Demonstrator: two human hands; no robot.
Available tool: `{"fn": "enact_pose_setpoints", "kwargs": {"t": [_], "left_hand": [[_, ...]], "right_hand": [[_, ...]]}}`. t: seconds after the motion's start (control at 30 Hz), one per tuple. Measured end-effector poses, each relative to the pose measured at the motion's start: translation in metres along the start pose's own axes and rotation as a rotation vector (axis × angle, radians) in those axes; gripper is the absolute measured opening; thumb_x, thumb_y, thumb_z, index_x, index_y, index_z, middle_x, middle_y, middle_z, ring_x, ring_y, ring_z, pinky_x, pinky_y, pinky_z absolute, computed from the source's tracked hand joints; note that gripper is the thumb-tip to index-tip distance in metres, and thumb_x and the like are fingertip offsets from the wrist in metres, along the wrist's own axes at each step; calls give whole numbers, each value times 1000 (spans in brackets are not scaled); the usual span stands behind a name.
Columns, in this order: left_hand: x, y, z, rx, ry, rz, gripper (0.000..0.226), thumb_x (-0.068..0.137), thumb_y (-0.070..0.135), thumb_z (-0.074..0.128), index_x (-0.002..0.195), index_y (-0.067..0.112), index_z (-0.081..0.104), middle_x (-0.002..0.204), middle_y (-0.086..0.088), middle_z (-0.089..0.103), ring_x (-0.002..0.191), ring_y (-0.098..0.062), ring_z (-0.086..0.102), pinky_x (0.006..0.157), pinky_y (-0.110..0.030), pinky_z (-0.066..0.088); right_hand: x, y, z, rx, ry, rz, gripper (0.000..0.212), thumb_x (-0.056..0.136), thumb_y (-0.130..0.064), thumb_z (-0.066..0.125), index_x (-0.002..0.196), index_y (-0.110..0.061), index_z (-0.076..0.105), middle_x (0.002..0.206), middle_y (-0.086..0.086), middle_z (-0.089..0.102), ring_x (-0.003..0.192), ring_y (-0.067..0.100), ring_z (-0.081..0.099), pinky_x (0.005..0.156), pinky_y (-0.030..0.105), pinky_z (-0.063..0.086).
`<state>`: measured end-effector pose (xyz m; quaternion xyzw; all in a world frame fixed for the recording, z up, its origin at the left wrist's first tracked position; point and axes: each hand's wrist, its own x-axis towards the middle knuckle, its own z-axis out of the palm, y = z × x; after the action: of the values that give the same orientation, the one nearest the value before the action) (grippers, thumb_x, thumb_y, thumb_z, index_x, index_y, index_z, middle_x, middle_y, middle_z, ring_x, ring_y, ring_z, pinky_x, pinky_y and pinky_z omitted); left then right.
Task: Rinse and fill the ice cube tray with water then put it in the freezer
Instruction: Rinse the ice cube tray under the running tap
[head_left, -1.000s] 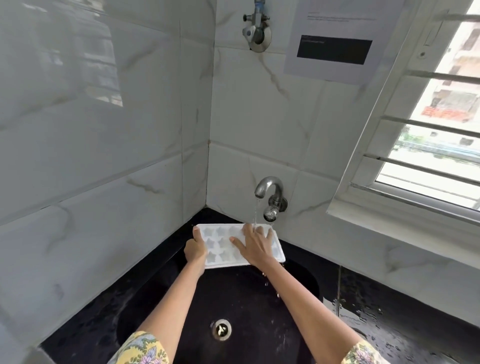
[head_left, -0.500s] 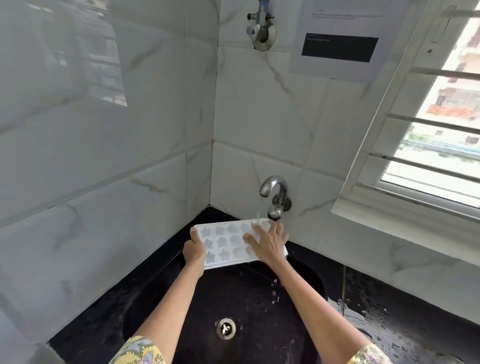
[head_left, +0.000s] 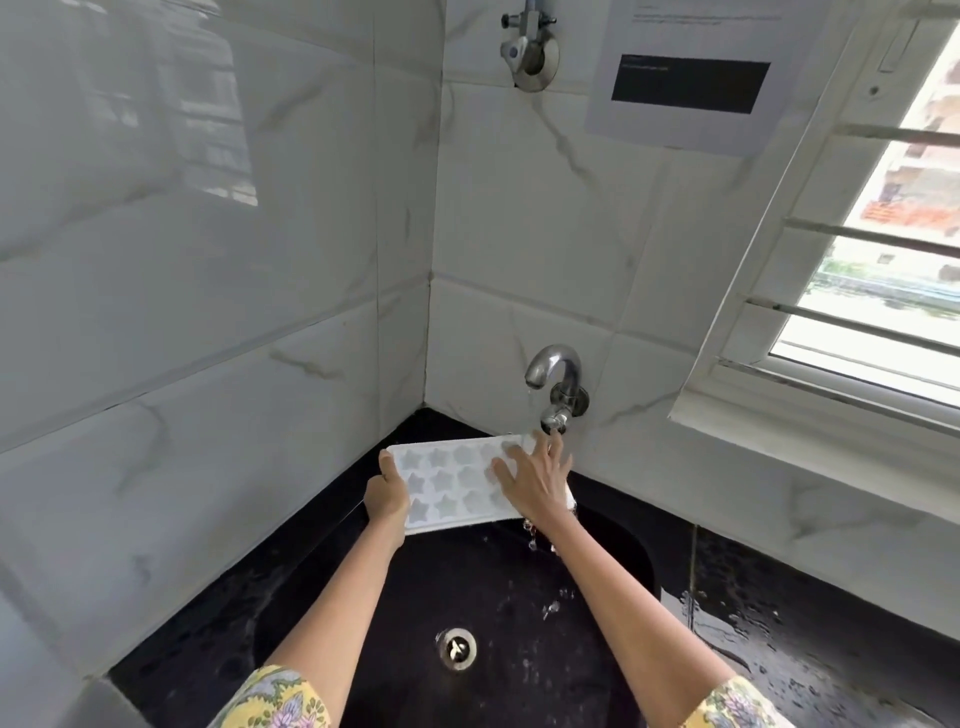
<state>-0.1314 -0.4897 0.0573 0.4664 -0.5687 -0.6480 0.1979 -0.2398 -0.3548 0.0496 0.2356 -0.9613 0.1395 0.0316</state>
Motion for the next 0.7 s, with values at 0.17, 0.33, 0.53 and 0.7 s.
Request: {"fn": "enact_pose_setpoints", "kwargs": {"t": [0.17, 0.33, 0.53, 0.7], "left_hand": [[1, -8, 2, -8, -50, -31, 65, 100, 47, 26, 134, -6, 44, 133, -19, 51, 120, -35, 51, 95, -37, 41], [6, -11, -5, -43, -25, -66, 66, 100, 50, 26, 134, -4, 45, 135, -20, 51, 122, -36, 51, 102, -42, 43], [3, -4, 4, -54, -31, -55, 63, 101, 46, 26, 131, -5, 47, 134, -20, 52, 121, -35, 52, 94, -38, 43], [8, -8, -1, -53, -4, -51, 62, 101, 45, 27, 133, -6, 45, 135, -20, 51, 123, -35, 50, 92, -35, 41]], "right_hand": [[-1, -6, 2, -101, -17, 80, 46, 97, -43, 27, 119, -16, 57, 151, 22, 17, 142, 38, -2, 107, 64, 8], [1, 7, 3, -89, 65, 11, 36, 96, -39, 34, 121, -21, 53, 143, 17, 30, 138, 35, 11, 108, 62, 16], [-3, -7, 10, -48, 77, 272, 51, 96, -43, 29, 136, -11, 35, 146, 21, 28, 139, 37, 13, 102, 61, 27], [8, 4, 6, 246, -116, 250, 53, 92, -50, 36, 137, -22, 35, 153, 23, 4, 141, 38, -12, 107, 63, 13]]}}
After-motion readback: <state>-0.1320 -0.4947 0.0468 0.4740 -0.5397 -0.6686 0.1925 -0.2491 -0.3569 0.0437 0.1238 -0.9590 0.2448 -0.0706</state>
